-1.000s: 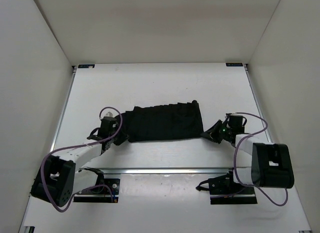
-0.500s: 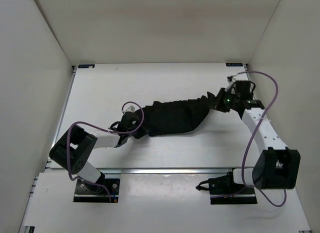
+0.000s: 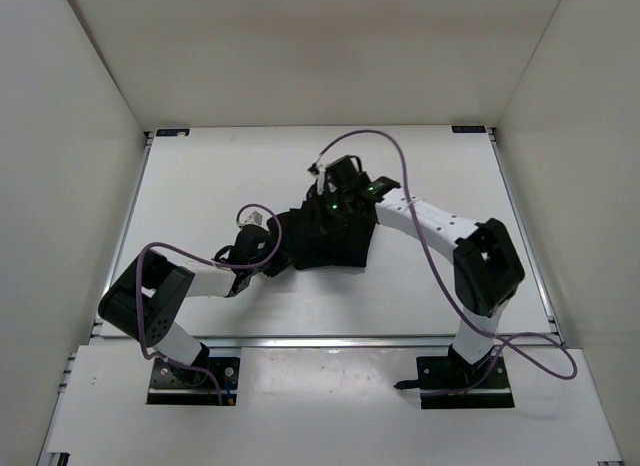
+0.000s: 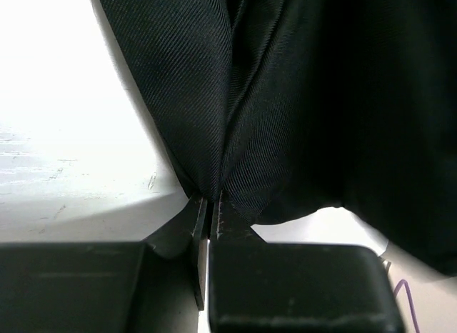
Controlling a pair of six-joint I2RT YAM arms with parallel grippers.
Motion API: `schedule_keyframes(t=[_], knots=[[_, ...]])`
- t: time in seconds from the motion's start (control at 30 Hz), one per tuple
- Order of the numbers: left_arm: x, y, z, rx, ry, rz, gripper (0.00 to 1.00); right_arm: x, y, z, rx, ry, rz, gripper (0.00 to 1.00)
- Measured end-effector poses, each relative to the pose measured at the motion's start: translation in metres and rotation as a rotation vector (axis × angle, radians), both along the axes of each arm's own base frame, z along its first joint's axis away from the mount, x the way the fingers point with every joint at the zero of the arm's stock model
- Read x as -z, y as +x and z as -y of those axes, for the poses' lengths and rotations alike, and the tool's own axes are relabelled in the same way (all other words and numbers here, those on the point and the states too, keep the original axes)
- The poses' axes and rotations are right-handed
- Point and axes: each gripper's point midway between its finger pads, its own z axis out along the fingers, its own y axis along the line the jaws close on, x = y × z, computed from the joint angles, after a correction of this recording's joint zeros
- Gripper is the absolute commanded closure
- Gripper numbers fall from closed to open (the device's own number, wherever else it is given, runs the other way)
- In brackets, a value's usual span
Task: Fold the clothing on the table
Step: Fold the skirt
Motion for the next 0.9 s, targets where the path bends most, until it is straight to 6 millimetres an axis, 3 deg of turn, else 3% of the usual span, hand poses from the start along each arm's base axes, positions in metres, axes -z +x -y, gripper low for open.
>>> schedule_keyframes(t=[0.1, 0.2, 0.37, 0.43, 0.53, 0.73, 0.9], knots=[[0.001, -0.001, -0.001, -0.001, -0.006, 0.002, 1.0, 0.025, -0.02, -0.024, -0.066, -0.028, -0.045, 1.0], [0.001, -0.002, -0.001, 0.002, -0.008, 0.005, 1.0, 0.049, -0.031, -0.033, -0.1, -0.056, -0.09, 1.0], [0.004, -0.008, -0.004, 0.007, -0.031, 0.005, 0.99, 0.059, -0.034, -0.036, -0.125, -0.026, -0.149, 1.0], [0.004, -0.009, -0.005, 0.012, -0.039, 0.004, 0.85, 0.059, -0.035, -0.037, -0.139, -0.006, -0.168, 1.0], [0.004, -0.012, -0.009, 0.016, -0.047, 0.004, 0.6, 0.061, -0.035, -0.041, -0.168, 0.02, -0.198, 0.85], [-0.004, -0.02, -0.022, -0.002, -0.086, 0.008, 0.43, 0.044, -0.031, -0.057, -0.246, 0.075, -0.232, 0.56], [-0.01, -0.025, -0.037, -0.018, -0.099, -0.002, 0.34, 0.001, -0.039, -0.046, -0.249, 0.146, -0.173, 0.48]])
